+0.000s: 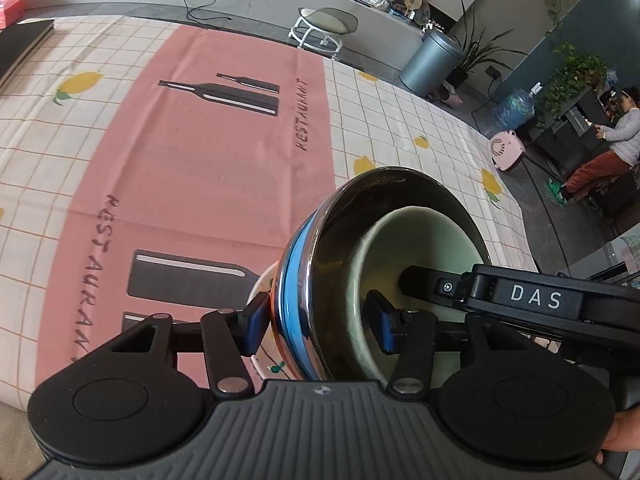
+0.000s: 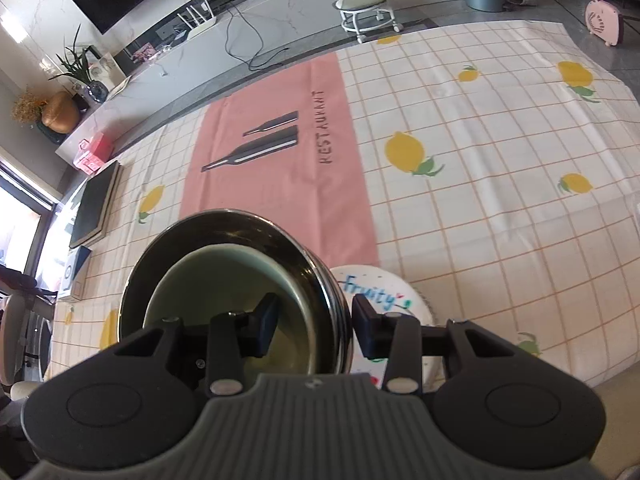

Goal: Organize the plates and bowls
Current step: 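Lift the bowl stack with both grippers and lower it onto the Fruity plate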

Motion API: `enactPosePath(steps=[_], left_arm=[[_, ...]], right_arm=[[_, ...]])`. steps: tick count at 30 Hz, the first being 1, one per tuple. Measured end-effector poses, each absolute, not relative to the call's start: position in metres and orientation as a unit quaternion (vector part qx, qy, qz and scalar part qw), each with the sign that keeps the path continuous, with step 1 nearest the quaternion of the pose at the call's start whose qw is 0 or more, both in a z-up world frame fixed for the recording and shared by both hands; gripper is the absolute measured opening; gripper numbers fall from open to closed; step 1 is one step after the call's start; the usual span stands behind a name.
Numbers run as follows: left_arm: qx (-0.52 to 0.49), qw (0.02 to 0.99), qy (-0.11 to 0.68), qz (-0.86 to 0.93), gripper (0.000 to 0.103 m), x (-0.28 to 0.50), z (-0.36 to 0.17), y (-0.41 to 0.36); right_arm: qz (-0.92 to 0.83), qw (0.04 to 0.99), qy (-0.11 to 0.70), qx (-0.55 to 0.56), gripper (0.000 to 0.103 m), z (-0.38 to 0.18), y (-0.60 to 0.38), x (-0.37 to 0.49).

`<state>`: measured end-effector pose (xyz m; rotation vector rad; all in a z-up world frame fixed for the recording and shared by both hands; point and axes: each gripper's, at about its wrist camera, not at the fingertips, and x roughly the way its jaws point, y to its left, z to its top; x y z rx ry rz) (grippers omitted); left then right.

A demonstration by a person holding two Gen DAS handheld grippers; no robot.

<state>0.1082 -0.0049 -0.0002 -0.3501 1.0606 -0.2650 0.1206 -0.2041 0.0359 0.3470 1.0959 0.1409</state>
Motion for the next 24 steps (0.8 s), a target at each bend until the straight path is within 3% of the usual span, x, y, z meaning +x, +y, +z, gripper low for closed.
enactPosePath(steps=[20,22,24], left_arm=[[-0.193,0.811,0.54,-0.117,0.061,0.11,-0.042,-0.011],[-0.182,0.819,0.53,-0.121,0.065,0.106,-0.042,-0.012],[-0.15,0.833,0.519,-0.121,0.078,0.099,-0.041,-0.017]], right_arm=[[0.045,0.829,0.548,0.1,0.04,0.001,-0.204,0.129],[0.048,0.829,0.547,0.1,0.04,0.001,-0.203,0.13],[0.06,0.828,0.55,0.097,0.04,-0.001,-0.202,0.129]])
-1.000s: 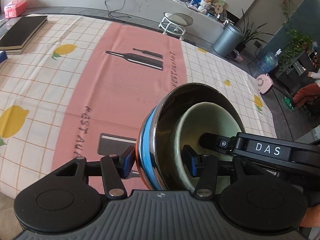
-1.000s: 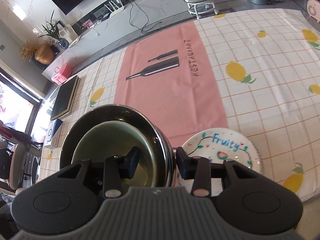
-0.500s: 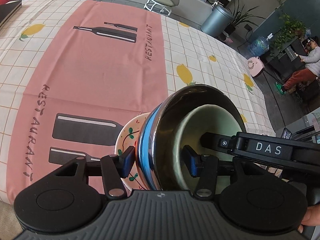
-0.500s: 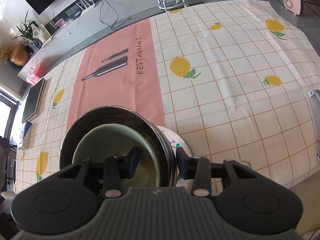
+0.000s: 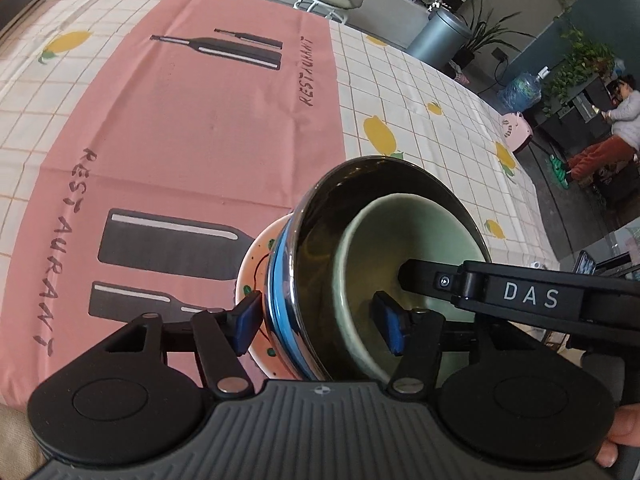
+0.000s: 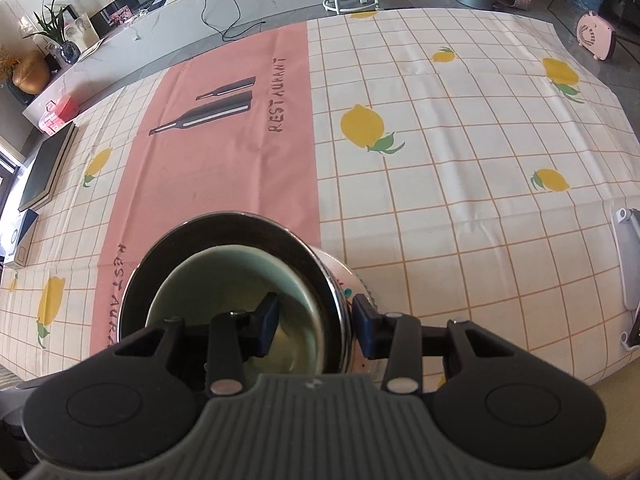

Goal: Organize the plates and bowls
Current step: 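Lift the bowl stack with both grippers and lower it onto the Fruity plate, then open both grippers and withdraw from the bowl stack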

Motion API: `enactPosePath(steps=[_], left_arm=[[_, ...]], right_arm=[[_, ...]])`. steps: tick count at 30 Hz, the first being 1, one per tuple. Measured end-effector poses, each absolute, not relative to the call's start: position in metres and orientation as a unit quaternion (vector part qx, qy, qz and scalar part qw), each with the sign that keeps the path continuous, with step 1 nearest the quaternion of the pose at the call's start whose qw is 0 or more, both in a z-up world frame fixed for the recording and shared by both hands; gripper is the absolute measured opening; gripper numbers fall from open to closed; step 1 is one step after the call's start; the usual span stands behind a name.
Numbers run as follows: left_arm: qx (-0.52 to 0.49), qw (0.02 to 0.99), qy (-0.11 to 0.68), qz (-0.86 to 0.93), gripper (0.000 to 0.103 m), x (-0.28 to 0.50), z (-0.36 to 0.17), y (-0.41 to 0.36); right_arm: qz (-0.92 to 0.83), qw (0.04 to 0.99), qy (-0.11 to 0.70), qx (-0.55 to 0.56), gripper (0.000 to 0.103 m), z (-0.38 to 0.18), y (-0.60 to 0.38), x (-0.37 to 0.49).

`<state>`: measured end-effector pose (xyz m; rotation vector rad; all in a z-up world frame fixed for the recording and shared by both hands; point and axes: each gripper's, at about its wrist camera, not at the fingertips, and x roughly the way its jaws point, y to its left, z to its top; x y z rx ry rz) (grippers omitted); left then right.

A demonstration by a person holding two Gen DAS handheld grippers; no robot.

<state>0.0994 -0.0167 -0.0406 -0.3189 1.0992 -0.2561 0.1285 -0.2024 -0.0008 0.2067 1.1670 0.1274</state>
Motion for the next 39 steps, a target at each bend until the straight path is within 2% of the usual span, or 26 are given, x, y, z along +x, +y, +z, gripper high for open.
enactPosePath(steps=[3,5,7,9,11,16,19,22,25,31,36,39], left_arm=[[-0.135,0.843,0.506,-0.122,0.083,0.09,-0.04,-0.021],[-0.131,0.846,0.502,-0.124,0.088,0.084,-0.038,-0.023],[-0.126,0.854,0.49,-0.123,0.088,0.078,-0.033,-0.023],[-0.113,0.865,0.476,-0.115,0.088,0.069,-0.023,-0.022],[-0.099,0.875,0.461,-0.109,0.088,0.061,-0.011,-0.023],[-0.064,0.921,0.371,-0.096,0.088,0.018,0.028,-0.015],[-0.031,0.947,0.302,-0.104,0.099,-0.011,0.041,-0.021],[-0.023,0.972,0.226,-0.058,0.1,-0.039,0.042,-0.03],[-0.014,0.98,0.196,0.006,0.1,-0.057,0.037,-0.043],[-0.004,0.972,0.235,0.021,0.1,-0.061,0.024,-0.056],[-0.044,0.945,0.324,0.028,0.1,-0.057,0.012,-0.048],[-0.074,0.936,0.343,0.017,0.1,-0.062,0.006,-0.043]], right_arm=[[0.071,0.839,0.536,0.063,0.04,-0.003,-0.195,0.12],[0.06,0.853,0.518,0.028,0.056,-0.003,-0.19,0.114],[0.069,0.863,0.499,0.024,0.068,0.001,-0.19,0.109],[0.079,0.87,0.486,0.031,0.069,0.006,-0.193,0.105],[0.08,0.878,0.471,0.045,0.08,0.015,-0.197,0.1],[0.083,0.902,0.413,0.092,0.089,0.045,-0.218,0.079],[0.075,0.918,0.377,0.095,0.09,0.061,-0.229,0.058],[0.045,0.931,0.354,0.08,0.09,0.064,-0.238,0.029],[0.016,0.929,0.363,0.07,0.09,0.049,-0.247,0.002],[-0.019,0.901,0.429,0.063,0.089,0.001,-0.247,-0.032],[-0.014,0.903,0.427,0.036,0.088,-0.006,-0.233,-0.057],[-0.008,0.909,0.415,0.025,0.088,-0.002,-0.229,-0.066]])
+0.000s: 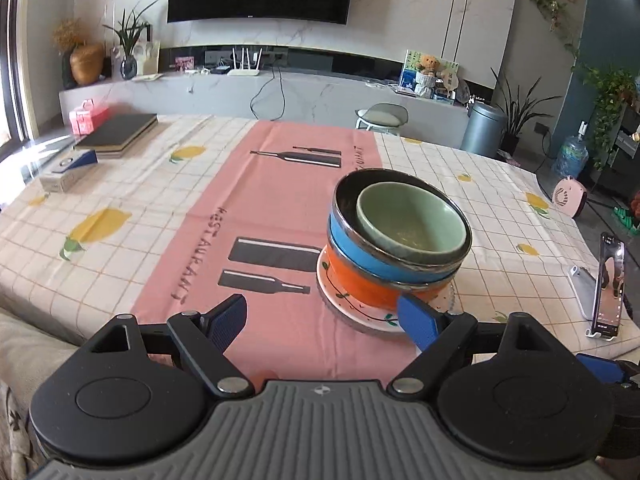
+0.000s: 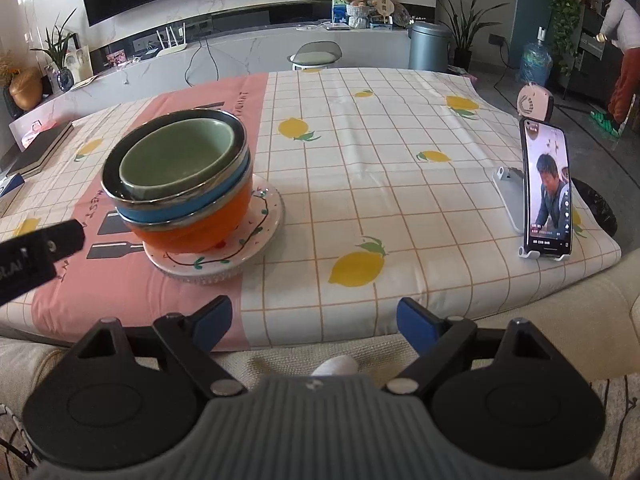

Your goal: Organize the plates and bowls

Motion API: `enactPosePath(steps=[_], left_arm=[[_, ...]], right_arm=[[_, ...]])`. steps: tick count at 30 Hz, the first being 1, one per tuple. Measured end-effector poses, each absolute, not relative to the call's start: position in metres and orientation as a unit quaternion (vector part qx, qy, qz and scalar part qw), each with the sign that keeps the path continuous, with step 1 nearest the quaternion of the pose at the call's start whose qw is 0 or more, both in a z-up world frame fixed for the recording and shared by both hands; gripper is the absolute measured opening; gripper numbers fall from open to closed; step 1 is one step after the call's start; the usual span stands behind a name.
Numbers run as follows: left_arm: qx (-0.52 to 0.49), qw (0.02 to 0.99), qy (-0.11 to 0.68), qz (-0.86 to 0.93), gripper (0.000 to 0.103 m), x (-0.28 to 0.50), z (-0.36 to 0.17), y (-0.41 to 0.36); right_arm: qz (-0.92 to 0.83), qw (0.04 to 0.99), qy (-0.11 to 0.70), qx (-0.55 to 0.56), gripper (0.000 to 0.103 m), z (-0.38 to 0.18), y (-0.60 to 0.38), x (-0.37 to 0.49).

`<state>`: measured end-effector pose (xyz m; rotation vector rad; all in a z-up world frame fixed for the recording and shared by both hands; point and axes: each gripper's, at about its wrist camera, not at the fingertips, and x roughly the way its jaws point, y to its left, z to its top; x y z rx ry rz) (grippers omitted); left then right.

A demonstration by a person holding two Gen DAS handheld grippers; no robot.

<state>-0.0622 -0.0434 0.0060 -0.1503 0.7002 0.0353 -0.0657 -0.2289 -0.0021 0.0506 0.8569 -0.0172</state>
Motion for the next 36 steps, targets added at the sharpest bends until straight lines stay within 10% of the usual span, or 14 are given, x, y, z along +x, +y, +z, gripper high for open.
enactPosePath(steps=[36], left_arm=[[-0.033,0.929,0.367,0.033,0.1,-0.036,0.002,-0.042]], right_arm=[[0.06,0.906,0.416,-0.039,0.087,0.001,-0.167,-0.038]])
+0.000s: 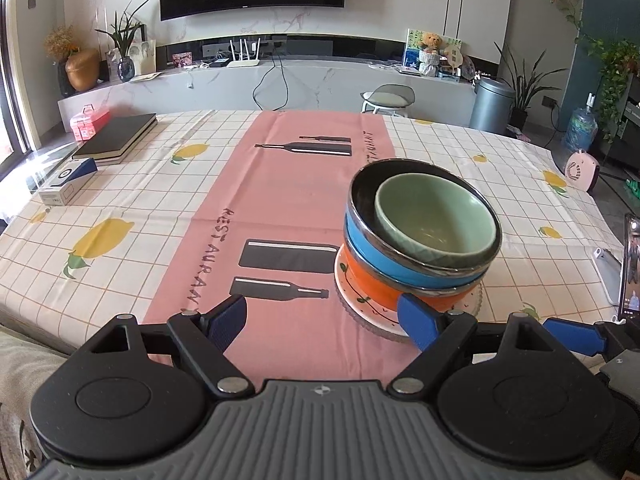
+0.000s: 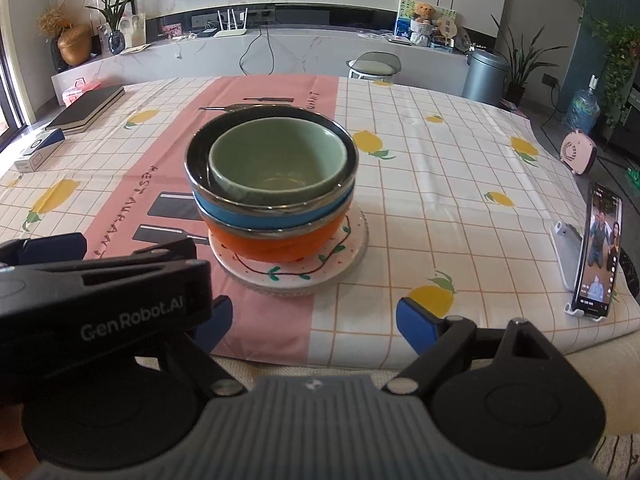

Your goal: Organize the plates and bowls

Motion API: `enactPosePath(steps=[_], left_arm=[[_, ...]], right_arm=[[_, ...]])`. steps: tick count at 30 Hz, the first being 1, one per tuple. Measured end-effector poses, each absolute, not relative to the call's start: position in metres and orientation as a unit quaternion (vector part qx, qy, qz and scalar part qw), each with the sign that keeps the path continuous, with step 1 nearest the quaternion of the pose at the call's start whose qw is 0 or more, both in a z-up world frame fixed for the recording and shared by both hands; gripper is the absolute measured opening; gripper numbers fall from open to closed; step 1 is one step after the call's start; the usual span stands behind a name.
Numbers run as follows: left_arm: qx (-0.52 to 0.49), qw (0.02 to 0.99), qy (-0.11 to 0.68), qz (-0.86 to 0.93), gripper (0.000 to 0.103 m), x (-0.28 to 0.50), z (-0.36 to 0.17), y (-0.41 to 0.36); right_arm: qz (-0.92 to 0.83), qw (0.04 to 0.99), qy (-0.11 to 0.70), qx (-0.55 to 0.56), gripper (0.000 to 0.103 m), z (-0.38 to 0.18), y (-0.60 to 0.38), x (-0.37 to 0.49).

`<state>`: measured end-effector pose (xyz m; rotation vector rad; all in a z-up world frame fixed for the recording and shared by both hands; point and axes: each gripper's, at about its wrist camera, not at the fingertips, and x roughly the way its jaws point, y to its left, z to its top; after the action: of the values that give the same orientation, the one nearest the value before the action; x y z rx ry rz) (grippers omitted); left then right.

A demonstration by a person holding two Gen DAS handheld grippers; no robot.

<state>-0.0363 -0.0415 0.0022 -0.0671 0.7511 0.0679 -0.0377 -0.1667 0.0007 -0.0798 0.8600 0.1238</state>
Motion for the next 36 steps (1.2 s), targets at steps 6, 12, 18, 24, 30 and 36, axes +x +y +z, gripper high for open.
enactPosePath(steps=[6,12,18,24,30,36], left_arm=[[-0.042,0.926,0.373,0.039,0.1,-0.024,0.004,-0.033],[-0.047,0.924,0.376,0.041,0.1,-0.017,0.004,-0.03],[-0.046,0.923,0.38,0.041,0.1,-0.013,0.003,-0.03],[-0.046,0.921,0.386,0.036,0.1,-0.008,0.002,-0.031],[-0.041,0.92,0.388,0.037,0.1,-0.006,0.001,-0.033],[-0.044,0.919,0.391,0.037,0.1,-0.006,0.0,-0.033]], right_arm=[[0.067,0.905,0.419,-0.034,0.087,0.003,-0.155,-0.02],[0.068,0.904,0.42,-0.037,0.087,0.002,-0.148,-0.012],[0.067,0.903,0.422,-0.035,0.087,0.001,-0.146,-0.008],[0.065,0.903,0.425,-0.03,0.087,0.0,-0.147,-0.005],[0.061,0.902,0.428,-0.027,0.087,-0.003,-0.149,-0.002],[0.058,0.902,0.427,-0.027,0.087,-0.003,-0.149,-0.002]])
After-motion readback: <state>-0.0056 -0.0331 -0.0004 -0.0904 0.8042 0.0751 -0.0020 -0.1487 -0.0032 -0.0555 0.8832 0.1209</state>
